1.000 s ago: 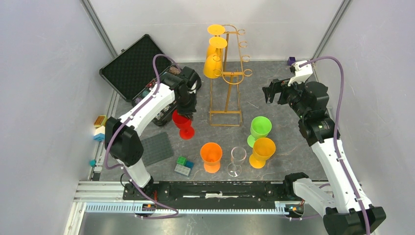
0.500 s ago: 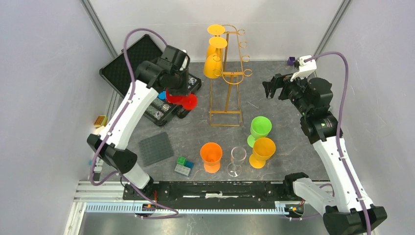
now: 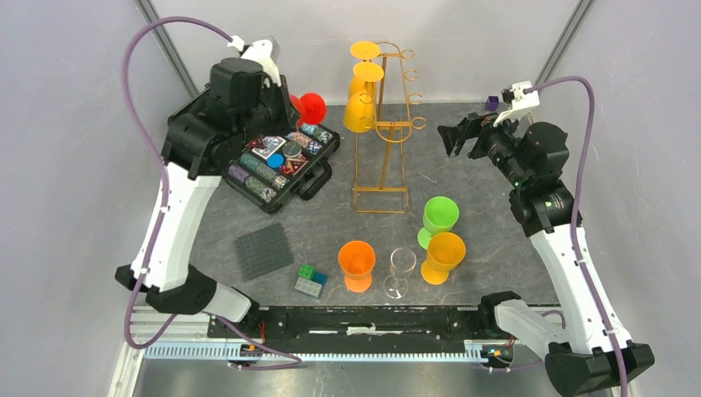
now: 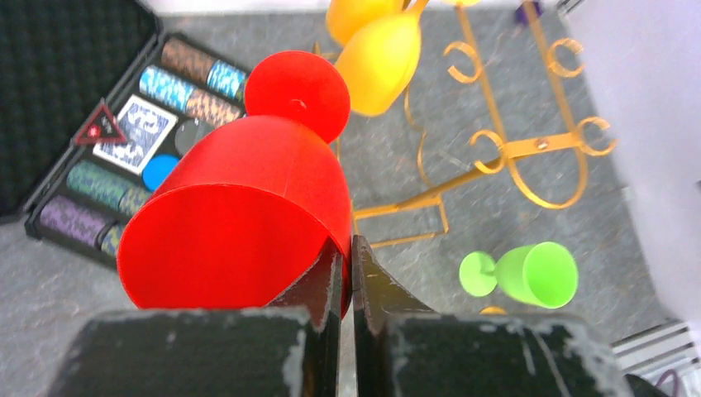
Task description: Place the wine glass upside down on the wine glass rack
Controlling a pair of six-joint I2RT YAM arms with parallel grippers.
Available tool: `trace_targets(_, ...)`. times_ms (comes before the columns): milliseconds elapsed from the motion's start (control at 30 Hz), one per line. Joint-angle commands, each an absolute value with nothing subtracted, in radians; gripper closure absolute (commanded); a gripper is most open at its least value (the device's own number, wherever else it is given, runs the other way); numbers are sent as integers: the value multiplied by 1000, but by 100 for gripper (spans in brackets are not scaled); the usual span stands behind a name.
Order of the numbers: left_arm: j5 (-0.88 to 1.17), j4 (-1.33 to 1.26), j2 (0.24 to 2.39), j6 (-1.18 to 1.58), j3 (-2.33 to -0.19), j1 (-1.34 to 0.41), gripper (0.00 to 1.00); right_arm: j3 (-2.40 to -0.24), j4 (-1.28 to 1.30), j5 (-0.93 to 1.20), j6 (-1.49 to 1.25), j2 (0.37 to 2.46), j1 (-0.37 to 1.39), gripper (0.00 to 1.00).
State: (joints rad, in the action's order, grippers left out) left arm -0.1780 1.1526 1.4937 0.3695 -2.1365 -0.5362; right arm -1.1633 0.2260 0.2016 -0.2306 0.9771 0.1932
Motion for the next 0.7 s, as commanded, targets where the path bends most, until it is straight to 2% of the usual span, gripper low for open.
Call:
trace_targets(0, -153, 959, 1411, 345, -2137, -537, 98, -1210, 138, 297, -279, 994, 189, 3)
trace_targets(267, -6, 773, 1365, 408, -2085, -537, 98, -1210, 45, 412, -303, 1007, 190, 2)
trace_targets(500, 219, 673, 1387, 476, -2078, -537, 98, -1192, -77, 495, -364, 1016, 189, 1)
trace_targets(667, 370, 629, 1409, 528, -2059, -537, 98, -1147, -206, 576, -411, 1013, 192, 8)
